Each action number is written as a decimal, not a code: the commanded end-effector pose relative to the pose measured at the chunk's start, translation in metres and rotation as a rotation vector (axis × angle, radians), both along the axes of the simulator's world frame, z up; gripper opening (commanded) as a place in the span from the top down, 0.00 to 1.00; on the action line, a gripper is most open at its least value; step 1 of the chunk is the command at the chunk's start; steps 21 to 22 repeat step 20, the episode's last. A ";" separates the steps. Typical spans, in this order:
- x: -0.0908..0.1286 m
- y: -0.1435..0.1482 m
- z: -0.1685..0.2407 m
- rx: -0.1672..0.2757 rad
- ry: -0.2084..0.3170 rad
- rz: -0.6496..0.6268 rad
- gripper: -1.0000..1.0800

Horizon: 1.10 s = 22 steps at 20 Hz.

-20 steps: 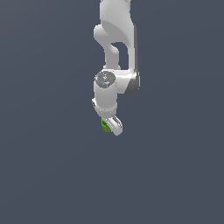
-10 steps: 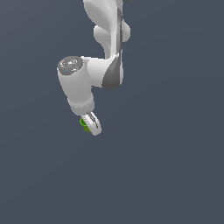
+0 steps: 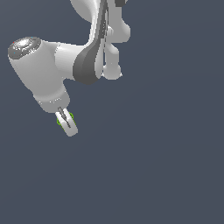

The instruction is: Pick up the object and move it to a goal position.

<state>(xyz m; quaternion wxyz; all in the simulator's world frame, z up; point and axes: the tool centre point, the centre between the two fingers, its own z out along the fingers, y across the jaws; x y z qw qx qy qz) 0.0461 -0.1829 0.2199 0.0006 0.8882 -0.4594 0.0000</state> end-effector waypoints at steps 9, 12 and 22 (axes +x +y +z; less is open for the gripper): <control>0.021 -0.042 0.034 0.001 0.000 0.002 1.00; 0.025 -0.048 0.039 0.001 0.000 0.002 1.00; 0.028 -0.054 0.043 0.001 -0.001 0.001 1.00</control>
